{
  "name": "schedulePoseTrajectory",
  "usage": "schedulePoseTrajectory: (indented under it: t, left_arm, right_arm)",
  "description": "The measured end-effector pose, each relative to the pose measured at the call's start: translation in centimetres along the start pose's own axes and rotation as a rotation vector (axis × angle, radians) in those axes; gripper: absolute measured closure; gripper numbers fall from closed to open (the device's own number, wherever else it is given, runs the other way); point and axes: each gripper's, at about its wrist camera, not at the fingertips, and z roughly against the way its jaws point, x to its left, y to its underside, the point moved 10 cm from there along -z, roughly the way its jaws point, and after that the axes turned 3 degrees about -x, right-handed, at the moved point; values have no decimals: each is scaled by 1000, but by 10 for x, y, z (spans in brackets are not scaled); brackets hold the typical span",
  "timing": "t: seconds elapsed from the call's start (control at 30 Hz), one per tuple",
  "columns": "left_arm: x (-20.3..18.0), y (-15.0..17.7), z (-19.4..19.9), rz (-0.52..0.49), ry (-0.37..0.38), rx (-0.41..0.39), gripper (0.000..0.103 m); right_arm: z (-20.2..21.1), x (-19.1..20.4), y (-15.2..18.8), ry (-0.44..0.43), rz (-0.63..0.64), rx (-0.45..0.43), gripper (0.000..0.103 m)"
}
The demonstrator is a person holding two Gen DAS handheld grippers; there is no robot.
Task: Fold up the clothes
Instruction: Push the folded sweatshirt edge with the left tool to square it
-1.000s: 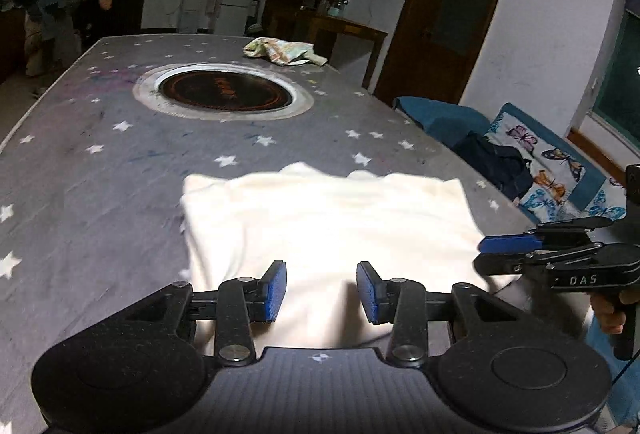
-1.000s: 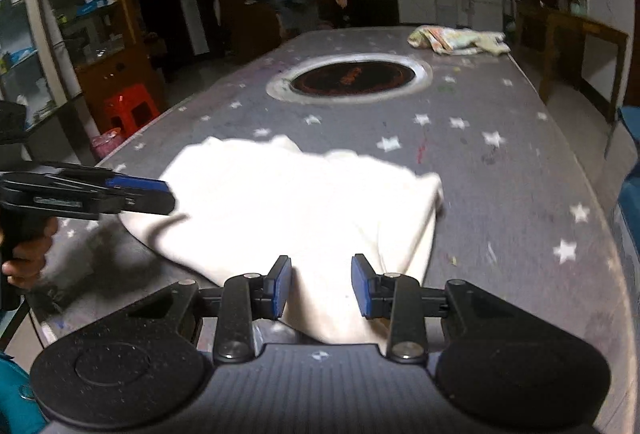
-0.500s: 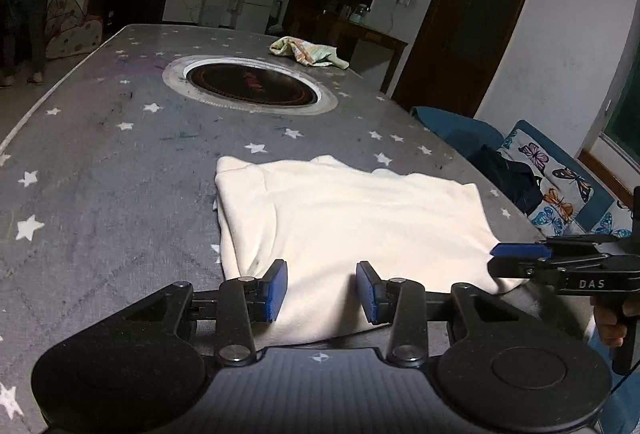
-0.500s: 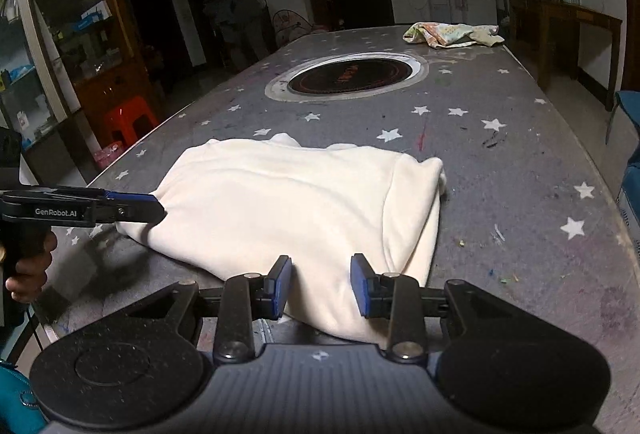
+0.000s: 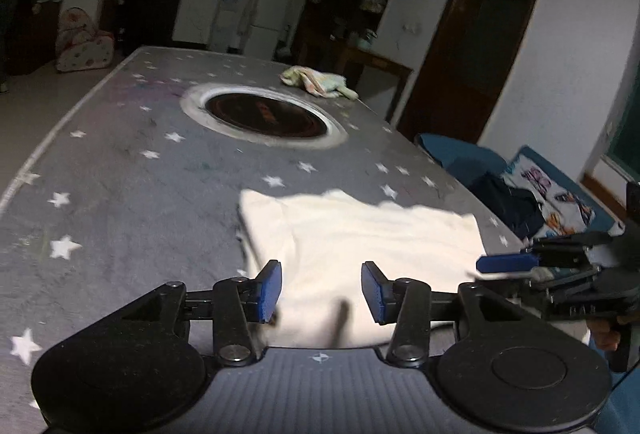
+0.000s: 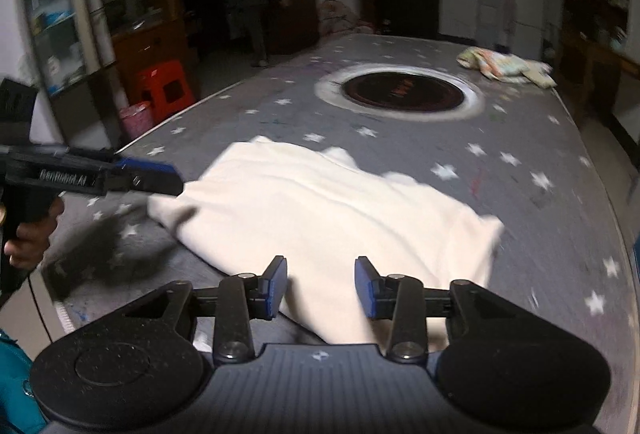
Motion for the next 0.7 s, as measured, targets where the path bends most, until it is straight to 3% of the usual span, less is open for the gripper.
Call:
schedulePoseTrajectory:
  t: [0.33,0.7]
  left_arm:
    - [45,-8,15,106,-94,-2,44]
    - [62,-11,11,177,-109,10,36]
  right_arm:
    - [-37,74,-22,-145,203,40,62]
    - [-49,104,-26,-173,316,59,62]
